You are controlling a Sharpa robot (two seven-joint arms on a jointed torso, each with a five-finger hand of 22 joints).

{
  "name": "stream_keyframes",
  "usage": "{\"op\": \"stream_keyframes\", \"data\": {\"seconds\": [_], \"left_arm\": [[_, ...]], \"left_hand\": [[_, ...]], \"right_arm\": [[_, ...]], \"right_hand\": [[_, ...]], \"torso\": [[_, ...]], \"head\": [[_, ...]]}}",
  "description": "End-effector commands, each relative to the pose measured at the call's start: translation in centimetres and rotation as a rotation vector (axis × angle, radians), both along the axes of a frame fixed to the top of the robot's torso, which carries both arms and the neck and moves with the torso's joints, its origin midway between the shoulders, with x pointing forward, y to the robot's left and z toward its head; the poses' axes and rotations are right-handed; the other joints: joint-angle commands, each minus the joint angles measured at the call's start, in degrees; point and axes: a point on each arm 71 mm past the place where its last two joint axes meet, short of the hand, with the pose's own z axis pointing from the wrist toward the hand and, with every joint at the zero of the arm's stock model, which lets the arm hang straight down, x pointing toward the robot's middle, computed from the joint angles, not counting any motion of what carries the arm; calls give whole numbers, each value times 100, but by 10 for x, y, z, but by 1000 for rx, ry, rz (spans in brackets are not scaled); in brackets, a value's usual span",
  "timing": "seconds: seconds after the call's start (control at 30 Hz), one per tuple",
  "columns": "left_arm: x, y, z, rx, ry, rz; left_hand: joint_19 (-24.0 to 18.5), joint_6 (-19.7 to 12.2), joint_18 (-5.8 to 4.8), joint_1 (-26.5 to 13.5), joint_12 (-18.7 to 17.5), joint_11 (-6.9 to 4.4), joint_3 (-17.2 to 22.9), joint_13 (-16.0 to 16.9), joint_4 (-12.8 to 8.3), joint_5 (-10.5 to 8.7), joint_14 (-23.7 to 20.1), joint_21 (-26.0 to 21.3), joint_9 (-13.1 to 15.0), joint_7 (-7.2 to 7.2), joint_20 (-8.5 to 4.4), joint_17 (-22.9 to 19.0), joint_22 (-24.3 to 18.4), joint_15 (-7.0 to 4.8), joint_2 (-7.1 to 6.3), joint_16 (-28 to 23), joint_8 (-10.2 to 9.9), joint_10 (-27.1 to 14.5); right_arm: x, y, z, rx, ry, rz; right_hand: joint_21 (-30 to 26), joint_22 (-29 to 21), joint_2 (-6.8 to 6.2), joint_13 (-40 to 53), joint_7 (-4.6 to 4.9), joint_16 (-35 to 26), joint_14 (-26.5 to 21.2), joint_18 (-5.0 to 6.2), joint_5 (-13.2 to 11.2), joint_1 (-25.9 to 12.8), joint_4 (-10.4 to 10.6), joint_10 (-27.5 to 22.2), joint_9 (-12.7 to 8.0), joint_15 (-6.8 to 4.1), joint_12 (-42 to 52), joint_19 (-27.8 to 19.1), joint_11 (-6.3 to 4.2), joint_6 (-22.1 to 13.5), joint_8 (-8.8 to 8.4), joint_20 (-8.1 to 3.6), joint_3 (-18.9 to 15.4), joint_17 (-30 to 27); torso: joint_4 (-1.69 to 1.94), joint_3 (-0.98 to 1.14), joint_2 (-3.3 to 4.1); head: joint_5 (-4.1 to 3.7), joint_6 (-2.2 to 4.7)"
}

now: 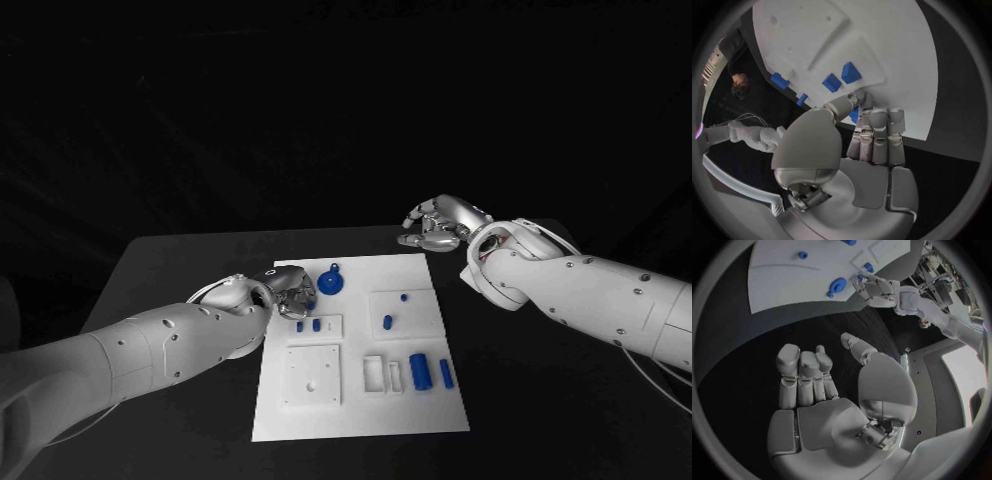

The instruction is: Assemble the parts on the task board

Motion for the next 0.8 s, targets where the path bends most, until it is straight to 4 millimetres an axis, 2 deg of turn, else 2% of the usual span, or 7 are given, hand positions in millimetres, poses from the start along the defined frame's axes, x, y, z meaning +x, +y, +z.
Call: {"op": "stream_keyframes", "data": {"seconds": [0.03,0.27,0.53,0.6,0.63,0.73,0.8], "left_arm": [[0,1,-2,13,15,2],[1,6,-1,12,4,17],[3,20,1,-2,-20,48],[4,26,3,-35,-30,65],[5,31,6,-70,-37,84],[9,38,17,-166,-54,122],[11,43,26,-241,-57,147]], "left_hand": [[-22,-87,129,3,-27,6,5,-9,-28,-17,-35,-26,-19,13,-161,-6,85,25,-55,3,-40,-32],[-19,-205,140,29,-36,11,11,-9,-23,-16,-37,-26,-49,12,-151,-13,84,31,-81,12,-82,-41],[-14,-237,149,70,-48,17,30,-11,-26,-13,-35,-25,-59,28,-148,-19,82,36,-97,18,-83,-58],[-10,-228,153,86,-49,18,41,-11,-24,-11,-31,-25,-57,43,-146,-21,81,37,-97,19,-72,-60],[-8,-203,156,100,-52,21,54,-11,-17,-8,-34,-26,-53,63,-143,-28,79,39,-102,15,-50,-63],[-36,-166,151,70,-98,56,72,-28,29,8,-92,-59,-47,124,-114,-74,65,74,-116,-64,-12,-143],[-39,-156,148,-5,-108,66,49,-32,86,12,-90,-70,-47,144,-101,-89,58,84,-119,-82,3,-160]], "right_arm": [[0,1,0,-9,3,11],[1,0,-1,-12,6,11],[1,-3,-2,2,9,29],[1,-4,-3,10,14,41],[0,-5,-4,18,18,51],[-2,-6,-9,22,41,72],[-3,-7,-14,12,65,89]], "right_hand": [[-24,42,-27,-7,50,-32,29,677,27,43,5,-240,-2,5,29,1,68,7,-32,-34,-32,9],[-27,43,-32,-10,54,-35,27,677,29,48,-1,-244,-4,8,28,-1,71,-4,-39,-34,-34,10],[-80,32,-34,-35,90,-96,-23,677,25,75,-33,-301,-24,39,-6,-58,106,-102,-96,-16,-32,-7],[-193,-3,-29,-127,128,-223,-130,675,25,122,-82,-401,-36,82,-143,-182,144,-177,-136,30,-6,-59],[-359,-69,-8,-296,149,-405,-240,673,21,161,-131,-496,-35,95,-377,-334,163,-205,-147,97,31,-145],[-594,-168,42,-689,167,-645,-402,670,-8,295,-265,-725,-26,132,-922,-530,196,-224,-149,209,132,-254],[-709,-207,80,-1403,213,-756,-462,675,-175,434,-378,-1010,-18,180,-1859,-595,244,-233,-145,312,316,-306]], "torso": [[-4,0,3],[5,-1,4],[-5,-4,1],[-5,-7,0],[-6,-9,-1],[-5,-4,-1],[-3,-2,-3]], "head": [[2,-4],[-2,6],[2,28],[-4,45],[-7,51],[-14,86],[-15,99]]}}
